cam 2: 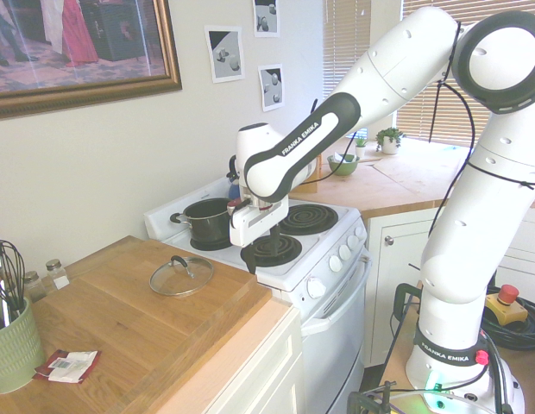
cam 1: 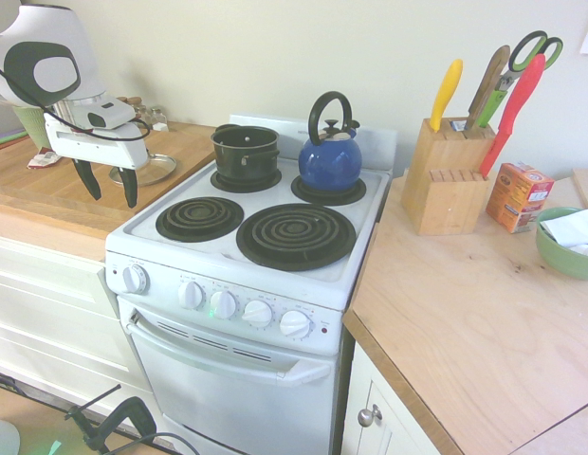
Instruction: Cover the lid of the pot
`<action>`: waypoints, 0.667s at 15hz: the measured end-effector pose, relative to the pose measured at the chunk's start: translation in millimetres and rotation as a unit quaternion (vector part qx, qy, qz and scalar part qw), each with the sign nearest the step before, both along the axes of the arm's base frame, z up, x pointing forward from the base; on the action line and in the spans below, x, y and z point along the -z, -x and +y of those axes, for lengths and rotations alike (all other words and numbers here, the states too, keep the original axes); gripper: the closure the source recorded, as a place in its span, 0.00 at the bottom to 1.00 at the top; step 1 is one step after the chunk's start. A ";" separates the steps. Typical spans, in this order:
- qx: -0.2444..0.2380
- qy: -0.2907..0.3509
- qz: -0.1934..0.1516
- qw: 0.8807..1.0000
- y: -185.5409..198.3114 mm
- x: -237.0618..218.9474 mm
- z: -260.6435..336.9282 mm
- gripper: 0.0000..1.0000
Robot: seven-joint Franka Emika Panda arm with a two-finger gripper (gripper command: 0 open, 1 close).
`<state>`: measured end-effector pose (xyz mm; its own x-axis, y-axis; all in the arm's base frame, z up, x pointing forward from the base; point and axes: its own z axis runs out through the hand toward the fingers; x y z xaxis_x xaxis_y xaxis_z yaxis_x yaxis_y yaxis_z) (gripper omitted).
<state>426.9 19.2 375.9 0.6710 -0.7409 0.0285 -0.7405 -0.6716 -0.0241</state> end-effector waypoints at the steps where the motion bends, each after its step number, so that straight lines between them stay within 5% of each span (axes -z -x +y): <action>1: 0.000 0.001 -0.001 1.000 -0.3 0.1 -0.1 0.00; 5: 0.004 0.007 -0.036 0.999 -17.8 -24.5 9.5 0.00; 10: -0.003 0.006 -0.074 0.997 -103.7 -60.3 45.4 0.00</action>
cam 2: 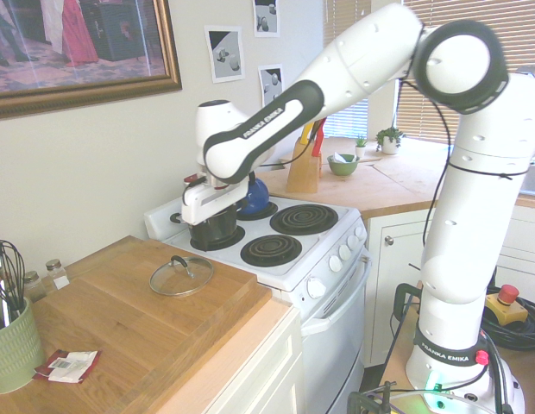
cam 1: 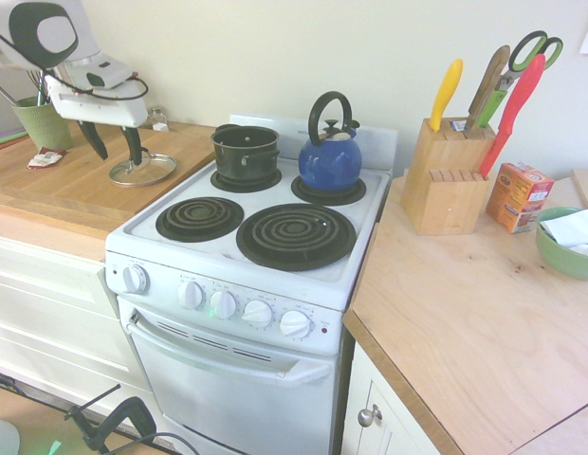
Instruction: Cover the lid of the pot
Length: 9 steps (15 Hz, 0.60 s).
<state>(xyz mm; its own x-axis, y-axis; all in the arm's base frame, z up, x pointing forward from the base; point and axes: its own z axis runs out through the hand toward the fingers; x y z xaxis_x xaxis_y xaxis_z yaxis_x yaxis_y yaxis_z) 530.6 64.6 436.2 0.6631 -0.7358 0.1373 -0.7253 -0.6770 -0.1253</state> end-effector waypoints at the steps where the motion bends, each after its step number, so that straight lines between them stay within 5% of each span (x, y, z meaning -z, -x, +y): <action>1: -0.002 -0.002 0.001 1.000 -22.0 5.1 4.6 0.00; 5: -0.018 -0.008 0.008 1.000 -93.2 25.2 26.7 0.00; 9: -0.017 -0.002 0.036 0.999 -126.0 44.5 32.1 0.00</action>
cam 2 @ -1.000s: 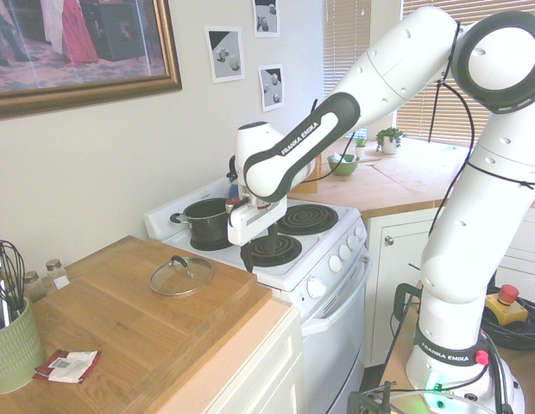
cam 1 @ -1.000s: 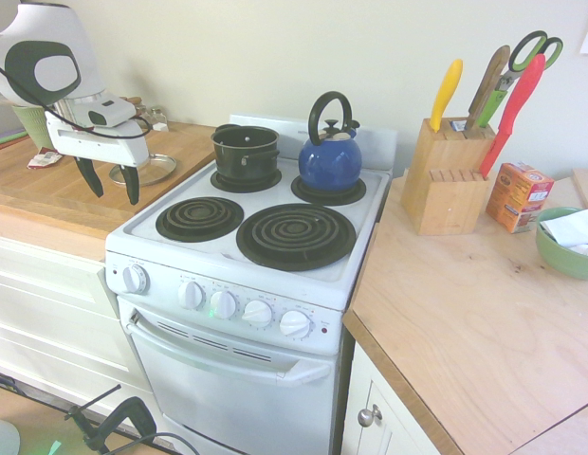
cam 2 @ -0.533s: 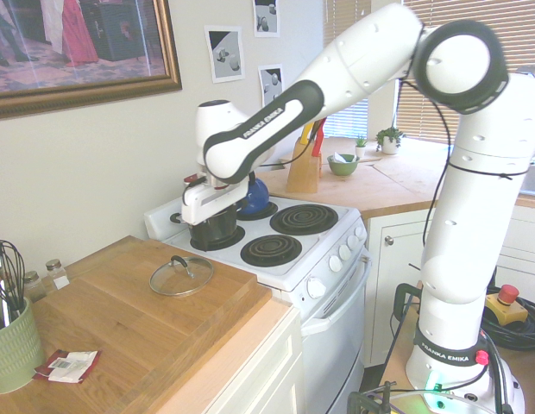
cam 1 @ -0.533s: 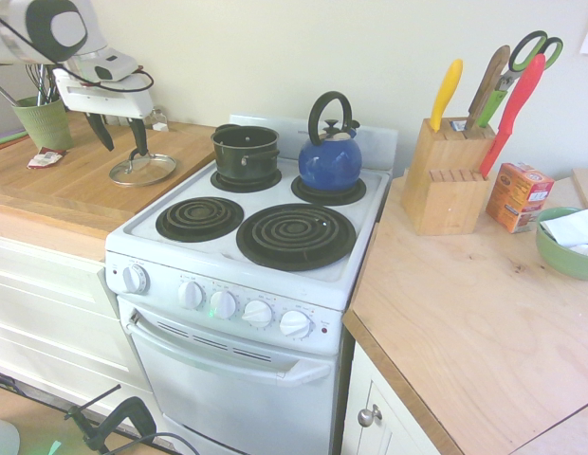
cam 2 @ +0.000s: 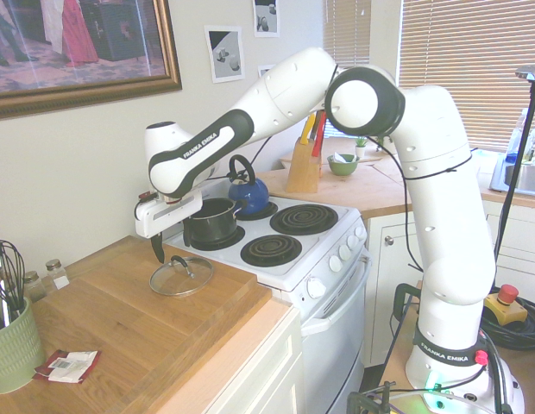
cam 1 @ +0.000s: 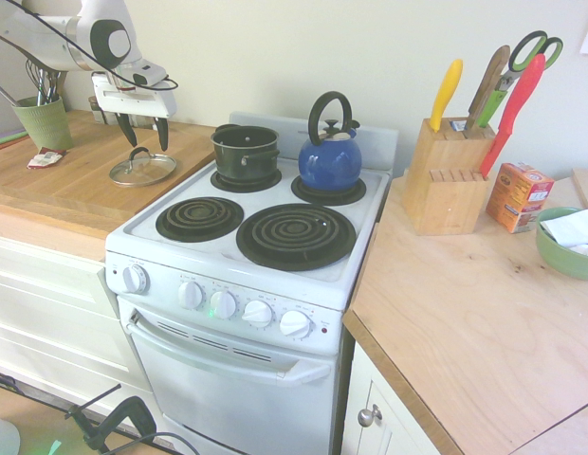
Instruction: Cover the lid of the pot
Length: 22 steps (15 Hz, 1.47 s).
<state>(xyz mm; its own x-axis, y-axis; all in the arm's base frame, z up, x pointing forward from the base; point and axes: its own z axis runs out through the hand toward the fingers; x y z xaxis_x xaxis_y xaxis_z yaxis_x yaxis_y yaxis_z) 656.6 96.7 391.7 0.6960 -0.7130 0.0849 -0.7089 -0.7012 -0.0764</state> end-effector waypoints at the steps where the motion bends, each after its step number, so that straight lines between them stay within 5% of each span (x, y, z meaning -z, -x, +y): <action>1: 0.003 0.002 0.007 1.000 -3.1 3.1 -2.9 0.00; 7: 0.005 0.001 0.042 0.999 1.6 11.3 1.8 0.00; 8: 0.007 -0.002 0.046 0.999 2.5 12.3 2.0 1.00; 22: 0.014 -0.009 0.064 0.998 4.3 19.1 1.8 1.00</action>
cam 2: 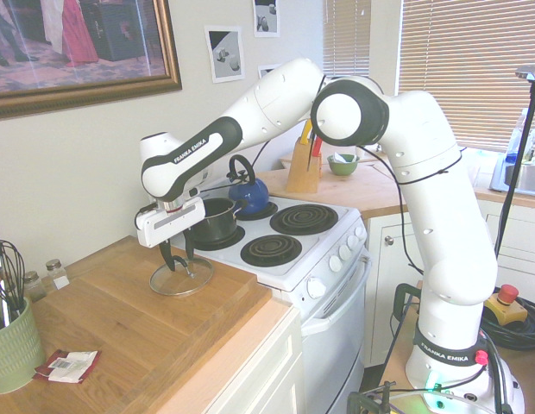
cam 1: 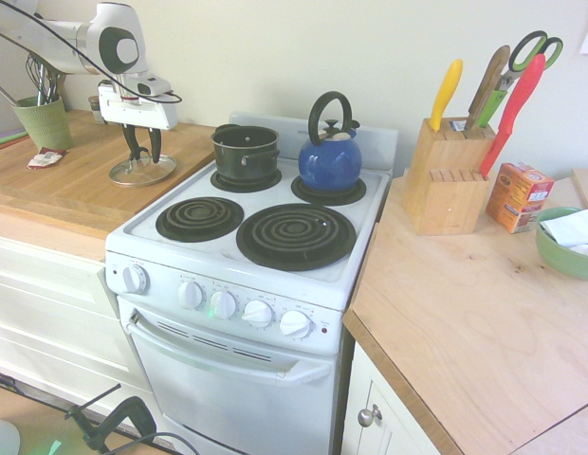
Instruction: Cover the lid of the pot
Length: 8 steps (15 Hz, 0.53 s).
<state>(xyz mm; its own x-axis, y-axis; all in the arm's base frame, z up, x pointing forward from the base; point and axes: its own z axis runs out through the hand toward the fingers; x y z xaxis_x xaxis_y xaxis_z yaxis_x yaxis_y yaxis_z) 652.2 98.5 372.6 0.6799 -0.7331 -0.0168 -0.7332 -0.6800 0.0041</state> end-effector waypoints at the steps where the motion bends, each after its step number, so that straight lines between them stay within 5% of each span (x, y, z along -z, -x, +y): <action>1: 0.000 0.000 0.000 1.000 -0.1 -0.1 -0.5 1.00; 8: 0.001 0.000 -0.001 1.000 -0.5 -0.7 -1.3 1.00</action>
<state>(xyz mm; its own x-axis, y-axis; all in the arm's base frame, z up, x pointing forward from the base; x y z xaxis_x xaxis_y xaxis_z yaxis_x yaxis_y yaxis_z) 652.7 97.2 373.4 0.6777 -0.7352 -0.0154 -0.7352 -0.6778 0.0039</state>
